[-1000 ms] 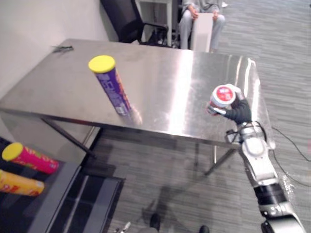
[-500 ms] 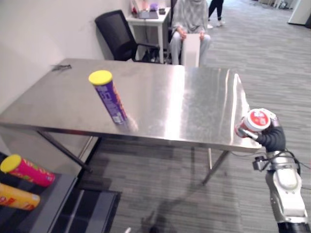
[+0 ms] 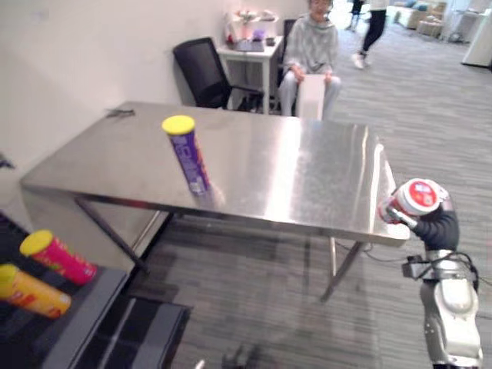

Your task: Put the gum and the chips on the shelf.

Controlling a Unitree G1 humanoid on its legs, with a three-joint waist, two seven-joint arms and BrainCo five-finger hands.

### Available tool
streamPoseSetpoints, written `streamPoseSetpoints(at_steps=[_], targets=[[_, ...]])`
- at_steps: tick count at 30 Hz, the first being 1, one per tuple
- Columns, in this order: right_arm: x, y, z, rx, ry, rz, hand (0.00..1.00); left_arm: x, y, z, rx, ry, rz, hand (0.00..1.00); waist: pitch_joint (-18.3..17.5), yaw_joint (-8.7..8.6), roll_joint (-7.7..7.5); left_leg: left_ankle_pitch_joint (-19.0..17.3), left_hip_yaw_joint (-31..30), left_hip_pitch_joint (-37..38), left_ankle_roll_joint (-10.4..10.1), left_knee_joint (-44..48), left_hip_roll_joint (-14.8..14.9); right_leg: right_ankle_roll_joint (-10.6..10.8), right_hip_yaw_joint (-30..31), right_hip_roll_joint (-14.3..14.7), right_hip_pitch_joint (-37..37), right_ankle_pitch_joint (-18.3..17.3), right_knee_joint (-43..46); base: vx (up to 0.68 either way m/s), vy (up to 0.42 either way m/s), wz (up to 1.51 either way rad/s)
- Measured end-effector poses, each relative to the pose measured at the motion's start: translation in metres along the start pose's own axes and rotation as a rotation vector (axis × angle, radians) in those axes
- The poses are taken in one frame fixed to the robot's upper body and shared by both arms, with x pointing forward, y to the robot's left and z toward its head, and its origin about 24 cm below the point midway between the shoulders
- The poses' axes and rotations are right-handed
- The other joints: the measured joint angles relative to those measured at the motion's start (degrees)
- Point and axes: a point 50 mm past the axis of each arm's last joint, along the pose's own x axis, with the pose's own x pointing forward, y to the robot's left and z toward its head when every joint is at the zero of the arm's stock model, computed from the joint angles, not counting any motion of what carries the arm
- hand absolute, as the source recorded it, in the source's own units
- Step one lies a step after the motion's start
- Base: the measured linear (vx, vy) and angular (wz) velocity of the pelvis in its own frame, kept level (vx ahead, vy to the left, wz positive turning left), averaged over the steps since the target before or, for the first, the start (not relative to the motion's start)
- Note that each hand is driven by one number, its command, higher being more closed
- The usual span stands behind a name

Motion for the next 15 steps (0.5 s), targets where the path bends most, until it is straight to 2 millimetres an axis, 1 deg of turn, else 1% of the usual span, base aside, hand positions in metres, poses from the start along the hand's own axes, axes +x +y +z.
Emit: streamPoseSetpoints(at_steps=[1, 2, 3, 4, 5, 6, 7, 8, 9, 10, 11, 12, 13, 14, 15], targets=[[0.005, 0.004, 0.001, 0.009, -0.014, 0.015, 1.00, 0.000, -0.001, 0.002, 0.004, -0.009, -0.004, 0.00, 0.5, 0.15, 0.77, 0.5, -0.9, -1.4, -0.4, 0.4, 0.5, -0.6, -1.0, 0.3, -1.1, -0.4, 1.3, -0.27, -0.142, 1.09], [0.014, 0.010, 0.007, 0.022, -0.053, 0.037, 1.00, 0.001, -0.002, 0.007, 0.009, -0.032, -0.007, 0.00, 1.1, 0.49, 1.44, 2.4, -3.2, -3.5, -1.4, -2.4, 1.0, -2.7, -2.8, 1.6, -2.8, -1.4, 2.0, -0.29, -0.140, 1.02], [0.018, 0.011, 0.009, 0.025, -0.071, 0.037, 1.00, 0.002, -0.002, 0.011, 0.002, -0.045, -0.002, 0.00, 1.5, 1.01, 1.25, 2.2, -0.2, -2.9, 0.3, -6.5, 2.8, -2.9, -5.3, 1.0, -3.0, -0.8, 1.2, -0.31, -0.125, 1.13], [0.020, 0.012, 0.010, 0.032, -0.080, 0.028, 1.00, 0.004, -0.001, 0.013, -0.001, -0.045, 0.002, 0.00, 2.0, 1.60, 0.44, -0.2, 5.0, -4.3, 4.5, -4.5, 3.3, -3.2, -7.0, 0.0, -3.4, -0.4, 0.7, -0.23, -0.075, 1.27], [0.022, 0.010, 0.012, 0.031, -0.101, 0.005, 1.00, 0.006, -0.004, 0.018, -0.004, -0.051, 0.000, 0.00, 3.2, 1.31, -0.70, -0.9, 14.1, -8.7, 7.2, 6.3, 4.5, -3.8, -10.6, -2.7, -3.8, 0.1, 0.8, -0.22, -0.094, 1.52], [0.021, 0.008, 0.010, 0.034, -0.089, -0.012, 1.00, 0.006, -0.004, 0.017, -0.006, -0.047, 0.002, 0.00, 3.5, 1.42, -0.75, -1.7, 20.0, -10.1, 7.9, 16.9, 6.2, -4.0, -14.0, -4.3, -2.9, 0.5, 0.6, -0.22, -0.138, 1.54], [0.019, 0.008, 0.009, 0.034, -0.082, -0.018, 1.00, 0.004, -0.003, 0.013, -0.008, -0.037, 0.006, 0.00, 3.6, 1.42, -1.08, -2.4, 21.8, -9.8, 7.7, 20.8, 7.3, -3.8, -15.7, -4.8, -2.5, 0.7, 0.5, -0.19, -0.099, 1.45], [0.016, 0.006, 0.007, 0.028, -0.072, -0.031, 1.00, 0.002, -0.001, 0.006, -0.011, -0.017, 0.012, 0.00, 3.0, 1.25, -0.05, -4.8, 23.6, -7.1, 6.5, 24.3, 9.4, -3.9, -18.8, -5.5, -1.2, 0.6, 0.4, -0.10, -0.030, 1.26], [0.016, 0.003, 0.008, 0.022, -0.073, -0.042, 1.00, 0.000, 0.000, 0.002, -0.013, -0.006, 0.016, 0.00, 2.5, 1.32, 0.70, -6.1, 24.1, -4.8, 5.3, 24.7, 10.9, -3.7, -20.9, -6.1, -0.8, 0.7, 0.5, -0.06, 0.069, 1.46], [0.016, -0.001, 0.009, 0.011, -0.076, -0.053, 1.00, -0.001, 0.001, -0.001, -0.014, 0.002, 0.017, 0.00, 1.9, 1.37, 1.47, -6.4, 24.2, -2.1, 4.3, 24.5, 12.8, -3.4, -23.3, -7.1, -1.1, 0.9, 1.0, -0.05, 0.144, 1.26], [0.016, -0.003, 0.009, 0.007, -0.077, -0.060, 1.00, -0.001, 0.001, -0.002, -0.020, 0.001, 0.017, 0.00, 1.6, 1.31, 2.00, -5.6, 25.2, 0.0, 4.6, 23.2, 13.7, -3.3, -25.2, -8.0, -1.5, 0.9, 1.8, -0.09, 0.211, 1.41], [0.017, -0.007, 0.011, -0.004, -0.085, -0.074, 1.00, -0.001, -0.001, -0.002, -0.035, -0.002, 0.015, 0.00, 0.7, 1.20, 2.89, -5.5, 25.7, 0.3, 4.1, 19.0, 12.8, -2.7, -26.9, -9.2, -2.8, 1.3, 2.5, -0.09, 0.209, 1.14], [0.017, -0.007, 0.010, -0.001, -0.083, -0.075, 1.00, -0.001, 0.000, -0.002, -0.045, -0.004, 0.021, 0.00, 0.6, 1.12, 2.45, -5.4, 27.0, 0.1, 4.1, 17.2, 12.1, -2.0, -27.2, -9.7, -3.1, 1.8, 2.0, -0.10, 0.213, 1.31], [0.017, -0.008, 0.011, -0.006, -0.086, -0.077, 1.00, -0.001, 0.002, -0.001, -0.056, -0.007, 0.028, 0.00, 0.5, 0.40, 2.29, -5.4, 27.1, -0.4, 4.0, 13.9, 10.8, -1.8, -29.0, -9.9, -2.7, 3.6, 0.3, -0.08, 0.214, 1.22], [0.018, -0.010, 0.013, -0.010, -0.095, -0.085, 1.00, -0.002, 0.005, -0.002, -0.074, -0.003, 0.039, 0.00, 0.5, 0.35, 2.16, -5.4, 27.0, -0.7, 3.9, 10.9, 9.8, -1.5, -31.8, -10.2, -2.1, 5.1, -0.6, -0.06, 0.237, 1.32]])
